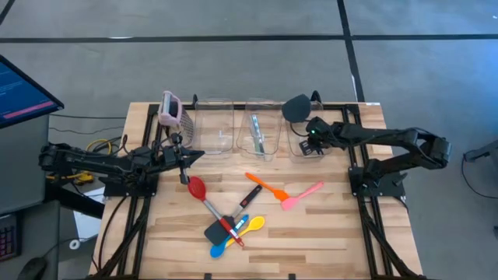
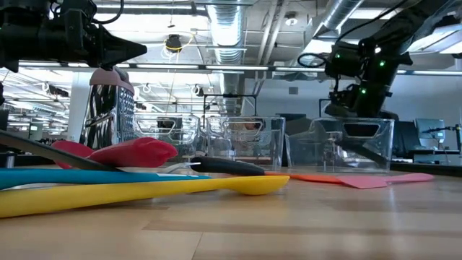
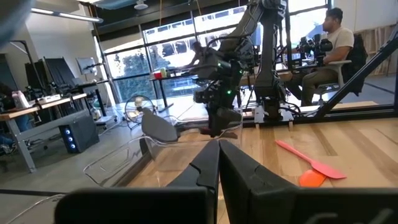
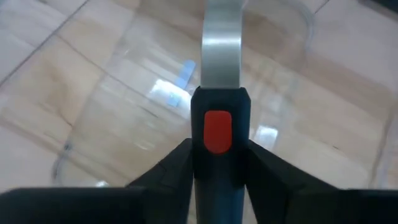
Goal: Pick & Place Kitchen Items
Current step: Put the blue spatula into the right transparent bin, then put the pink spatula into the right transparent bin
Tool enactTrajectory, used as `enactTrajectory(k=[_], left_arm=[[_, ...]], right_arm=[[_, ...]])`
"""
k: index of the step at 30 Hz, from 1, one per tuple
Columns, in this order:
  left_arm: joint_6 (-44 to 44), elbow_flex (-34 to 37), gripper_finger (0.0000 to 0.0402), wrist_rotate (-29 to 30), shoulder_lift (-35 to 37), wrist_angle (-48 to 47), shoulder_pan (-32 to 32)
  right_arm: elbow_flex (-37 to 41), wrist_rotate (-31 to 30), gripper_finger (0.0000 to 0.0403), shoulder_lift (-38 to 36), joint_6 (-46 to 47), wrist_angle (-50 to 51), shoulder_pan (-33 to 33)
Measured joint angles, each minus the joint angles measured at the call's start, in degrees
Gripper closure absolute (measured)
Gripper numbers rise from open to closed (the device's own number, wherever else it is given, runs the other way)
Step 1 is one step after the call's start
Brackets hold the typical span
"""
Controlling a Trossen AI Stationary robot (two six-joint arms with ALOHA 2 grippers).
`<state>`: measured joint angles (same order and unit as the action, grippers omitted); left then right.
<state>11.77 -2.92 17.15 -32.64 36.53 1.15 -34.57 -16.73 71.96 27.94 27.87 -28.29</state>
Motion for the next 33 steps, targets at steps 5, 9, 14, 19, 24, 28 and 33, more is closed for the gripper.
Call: enactTrajectory(k=[5,9,14,19,24,28,33], left_arm=[[0.0,0.0,0.0399,0.31,0.01,0.01,0.0],[0.0,0.0,0.0399,0.46,0.01,0.0,0.0],[0.0,0.0,0.0399,0.47,0.01,-0.02,0.0],[0.0,0.0,0.0399,0.53,0.01,-0.02,0.0],[0.0,0.0,0.0399,0.57,-0.01,-0.04,0.0],[0.0,0.0,0.0399,0.61,0.01,-0.04,0.0],[0.0,0.0,0.0399,0.63,-0.01,-0.04,0.0]], right_arm=[[-1.84,0.23,0.0142,-0.54,-0.93,1.31,0.0],[-5.78,0.32,0.0076,-0.49,-1.11,5.23,0.02],[-12.58,0.36,0.0065,-0.49,-1.62,11.42,1.22],[-18.65,0.39,0.0099,-0.52,-3.06,16.2,4.8],[-21.01,0.31,0.0141,-0.52,-4.07,16.91,10.64],[-21.13,-1.0,0.0187,-0.52,-2.78,16.41,15.82],[-21.13,-8.14,0.027,-0.52,0.76,15.22,23.64]])
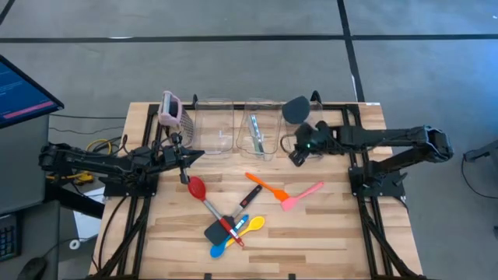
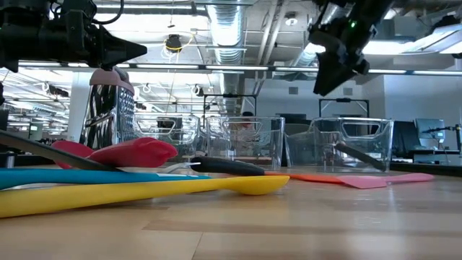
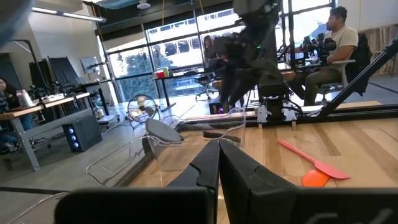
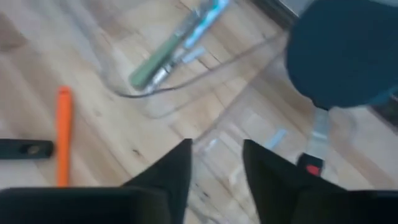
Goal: Pick & Place Kitchen Items
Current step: Put the pink spatula into the right transparent bin
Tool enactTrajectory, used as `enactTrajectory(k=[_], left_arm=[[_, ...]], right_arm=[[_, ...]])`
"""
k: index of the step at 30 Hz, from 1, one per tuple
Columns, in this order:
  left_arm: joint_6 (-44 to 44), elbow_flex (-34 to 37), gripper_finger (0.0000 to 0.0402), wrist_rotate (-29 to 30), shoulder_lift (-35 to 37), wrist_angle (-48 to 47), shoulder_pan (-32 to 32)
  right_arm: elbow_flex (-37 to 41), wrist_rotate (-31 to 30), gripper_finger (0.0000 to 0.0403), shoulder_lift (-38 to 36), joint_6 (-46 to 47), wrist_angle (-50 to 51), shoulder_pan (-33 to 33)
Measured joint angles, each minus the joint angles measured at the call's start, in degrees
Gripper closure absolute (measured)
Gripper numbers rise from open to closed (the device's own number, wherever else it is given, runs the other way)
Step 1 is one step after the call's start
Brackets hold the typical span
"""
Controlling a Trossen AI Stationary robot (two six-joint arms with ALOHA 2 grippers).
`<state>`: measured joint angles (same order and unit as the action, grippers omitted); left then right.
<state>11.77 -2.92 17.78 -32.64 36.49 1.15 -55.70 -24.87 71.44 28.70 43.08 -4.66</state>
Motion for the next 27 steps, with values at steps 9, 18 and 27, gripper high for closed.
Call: enactTrajectory(k=[9,18,27], left_arm=[[0.0,0.0,0.0399,0.02,0.0,0.0,0.0],[0.02,0.0,0.0399,0.01,0.0,0.0,0.0],[0.0,0.0,0.0399,0.01,0.0,0.02,0.0]], right_arm=[[-0.02,-3.93,0.0397,0.0,1.19,-5.66,13.39],[-0.04,-14.95,0.0369,0.31,-5.95,-12.3,25.31],[0.1,-16.98,0.0379,3.29,-9.24,-17.96,30.94]])
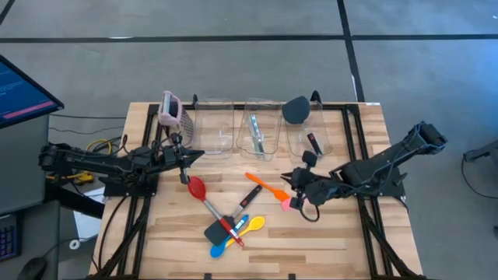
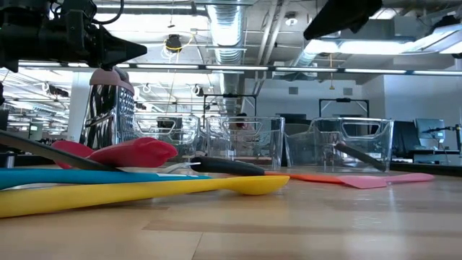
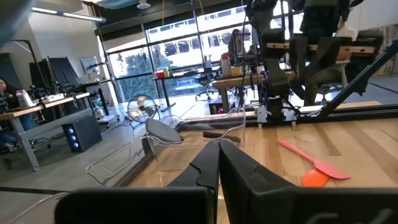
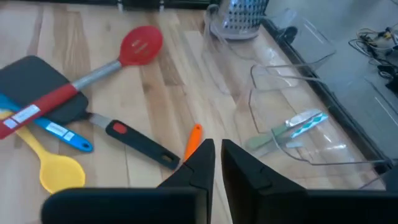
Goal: Pick & Place Kitchen Items
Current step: Put the pink spatula into the right transparent bin
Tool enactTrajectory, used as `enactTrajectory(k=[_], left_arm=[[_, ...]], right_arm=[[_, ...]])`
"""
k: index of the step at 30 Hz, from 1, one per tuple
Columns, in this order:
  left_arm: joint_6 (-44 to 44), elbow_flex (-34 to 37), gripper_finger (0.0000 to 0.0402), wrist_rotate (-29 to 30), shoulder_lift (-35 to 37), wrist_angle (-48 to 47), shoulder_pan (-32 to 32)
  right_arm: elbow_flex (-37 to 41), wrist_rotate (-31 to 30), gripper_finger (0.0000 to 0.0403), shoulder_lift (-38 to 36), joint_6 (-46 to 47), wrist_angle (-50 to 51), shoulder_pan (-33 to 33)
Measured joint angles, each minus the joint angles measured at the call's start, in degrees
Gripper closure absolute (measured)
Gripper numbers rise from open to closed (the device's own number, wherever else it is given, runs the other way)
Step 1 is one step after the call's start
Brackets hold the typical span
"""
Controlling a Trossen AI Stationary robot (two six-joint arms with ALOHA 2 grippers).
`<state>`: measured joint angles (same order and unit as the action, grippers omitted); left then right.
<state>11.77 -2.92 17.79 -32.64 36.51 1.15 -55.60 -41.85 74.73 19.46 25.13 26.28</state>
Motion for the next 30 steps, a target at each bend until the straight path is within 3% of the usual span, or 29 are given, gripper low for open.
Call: enactTrajectory(k=[15,30], left_arm=[[0.01,0.0,0.0399,0.0,0.0,0.0,0.0],[0.01,0.0,0.0399,0.01,0.0,0.02,0.0]], right_arm=[[-0.17,-0.12,0.0392,7.83,0.0,-0.41,0.28],[-0.17,-0.01,0.0392,8.1,0.0,-0.35,-2.06]])
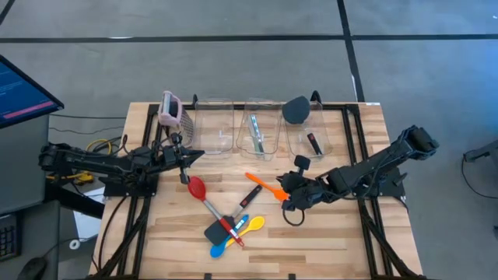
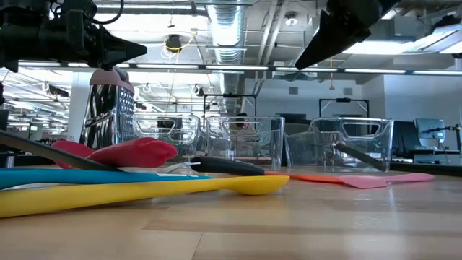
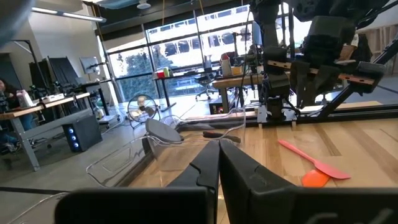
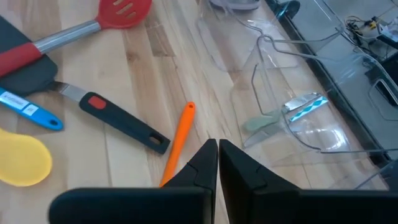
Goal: Pick & Place Kitchen Items
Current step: Put the pink spatula into the right transparent bin
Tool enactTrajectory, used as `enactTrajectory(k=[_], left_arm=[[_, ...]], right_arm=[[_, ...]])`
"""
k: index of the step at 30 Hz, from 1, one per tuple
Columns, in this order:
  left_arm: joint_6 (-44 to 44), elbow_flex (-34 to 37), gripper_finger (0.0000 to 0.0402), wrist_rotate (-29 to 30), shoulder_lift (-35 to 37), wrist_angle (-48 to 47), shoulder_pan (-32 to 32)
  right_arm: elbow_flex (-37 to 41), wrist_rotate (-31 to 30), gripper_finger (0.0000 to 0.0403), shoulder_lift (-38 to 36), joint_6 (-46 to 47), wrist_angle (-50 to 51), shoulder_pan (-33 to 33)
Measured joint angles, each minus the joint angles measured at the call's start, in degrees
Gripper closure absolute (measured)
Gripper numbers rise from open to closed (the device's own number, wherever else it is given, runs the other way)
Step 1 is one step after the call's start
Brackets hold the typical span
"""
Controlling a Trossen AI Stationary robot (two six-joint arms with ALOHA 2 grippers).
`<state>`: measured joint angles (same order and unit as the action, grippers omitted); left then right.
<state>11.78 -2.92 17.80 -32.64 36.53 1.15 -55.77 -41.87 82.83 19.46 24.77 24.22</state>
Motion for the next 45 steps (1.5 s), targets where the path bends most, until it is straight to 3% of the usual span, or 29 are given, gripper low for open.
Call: enactTrajectory(k=[9,11,18,24,29,41,45], left_arm=[[-0.01,0.0,0.0399,-0.01,0.0,0.33,0.01],[-0.01,0.0,0.0399,-0.02,0.02,0.48,0.02],[-0.01,0.0,0.0399,-0.01,0.0,0.55,0.0],[-0.01,0.0,0.0399,-0.02,0.0,0.7,0.0],[-0.01,0.0,0.0399,-0.02,0.0,0.7,0.02],[-0.01,0.0,0.0399,-0.18,-0.07,0.87,0.02],[-0.03,0.0,0.0399,-0.28,-0.1,0.9,0.02]], right_arm=[[0.0,1.21,0.0392,0.0,0.0,2.62,-2.97],[0.01,7.01,0.0395,0.0,-0.93,4.06,-3.81],[0.02,36.33,0.0401,0.0,-4.84,5.48,-10.19],[0.02,49.54,0.04,-0.14,-11.85,10.6,-13.98],[0.09,49.48,0.0402,0.28,-10.37,16.94,-16.62],[0.07,49.73,0.0402,3.8,-7.56,19.63,-17.93],[0.09,52.4,0.0402,6.13,-7.95,20.88,-17.87]])
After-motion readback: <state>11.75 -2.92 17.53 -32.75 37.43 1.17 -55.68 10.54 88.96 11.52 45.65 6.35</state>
